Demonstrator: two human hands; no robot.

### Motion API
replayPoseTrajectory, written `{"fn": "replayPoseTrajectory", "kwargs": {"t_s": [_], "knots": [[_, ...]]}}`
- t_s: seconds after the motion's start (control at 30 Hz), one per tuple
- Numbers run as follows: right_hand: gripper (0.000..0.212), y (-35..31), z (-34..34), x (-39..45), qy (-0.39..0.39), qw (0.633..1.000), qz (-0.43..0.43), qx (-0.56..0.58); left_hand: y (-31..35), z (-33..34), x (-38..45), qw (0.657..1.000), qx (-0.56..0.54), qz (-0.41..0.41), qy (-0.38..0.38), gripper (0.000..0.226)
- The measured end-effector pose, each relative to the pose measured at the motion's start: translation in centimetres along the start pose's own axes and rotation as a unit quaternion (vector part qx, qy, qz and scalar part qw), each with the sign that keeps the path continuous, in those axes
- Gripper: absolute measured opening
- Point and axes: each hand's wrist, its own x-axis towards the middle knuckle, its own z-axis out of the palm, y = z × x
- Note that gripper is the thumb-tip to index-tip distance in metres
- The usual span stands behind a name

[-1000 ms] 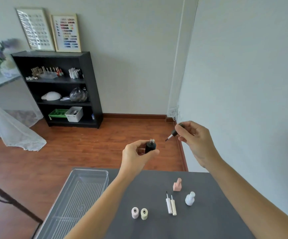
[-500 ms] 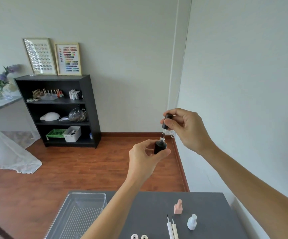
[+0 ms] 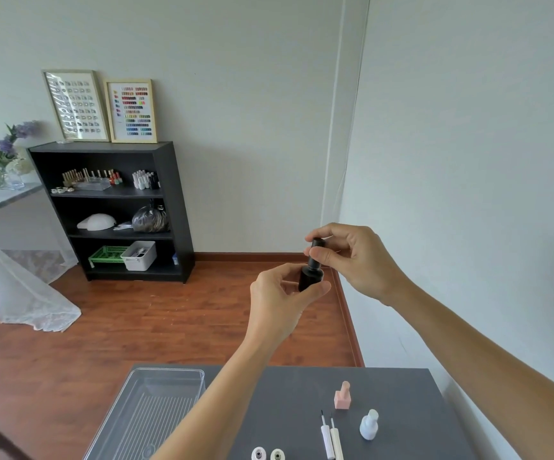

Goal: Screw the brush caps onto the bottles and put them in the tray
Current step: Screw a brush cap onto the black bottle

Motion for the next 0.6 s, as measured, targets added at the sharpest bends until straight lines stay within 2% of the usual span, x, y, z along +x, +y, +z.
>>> {"fn": "replayPoseTrajectory", "kwargs": {"t_s": [0.07,0.2,0.27,0.33,0.43,0.53,0.57,0.6], "knots": [[0.014,0.0,0.0,0.1,0.01,1.0,0.004,-0.018,0.1,0.1,0.0,1.0,0.002,0.003,0.001,0.019],[0.052,0.0,0.0,0.3,0.034,0.996,0.009,-0.084,0.3,0.3,-0.1,1.0,-0.003,0.001,0.001,0.021],[0.047,0.0,-0.3,0.3,0.001,0.999,0.011,-0.044,0.3,0.4,-0.1,1.0,-0.005,-0.003,0.001,0.019],[0.031,0.2,-1.0,0.4,-0.056,0.998,0.014,0.033,0.3,0.3,-0.1,1.0,-0.005,-0.01,0.0,0.017],[0.027,0.2,-1.6,0.4,-0.097,0.994,0.009,0.057,0.3,0.3,-0.1,1.0,-0.004,-0.022,-0.006,0.018],[0.013,0.0,-1.4,0.5,-0.037,0.999,0.006,0.019,0.3,0.6,-0.2,1.0,-0.004,-0.022,-0.003,0.018],[0.014,-0.1,-1.2,0.6,-0.01,1.0,0.008,0.001,0.3,0.7,-0.2,1.0,-0.007,-0.022,-0.001,0.018],[0.023,0.0,-1.0,0.6,0.015,1.0,0.01,-0.024,0.3,0.9,-0.2,1.0,-0.009,-0.023,0.0,0.02]]}}
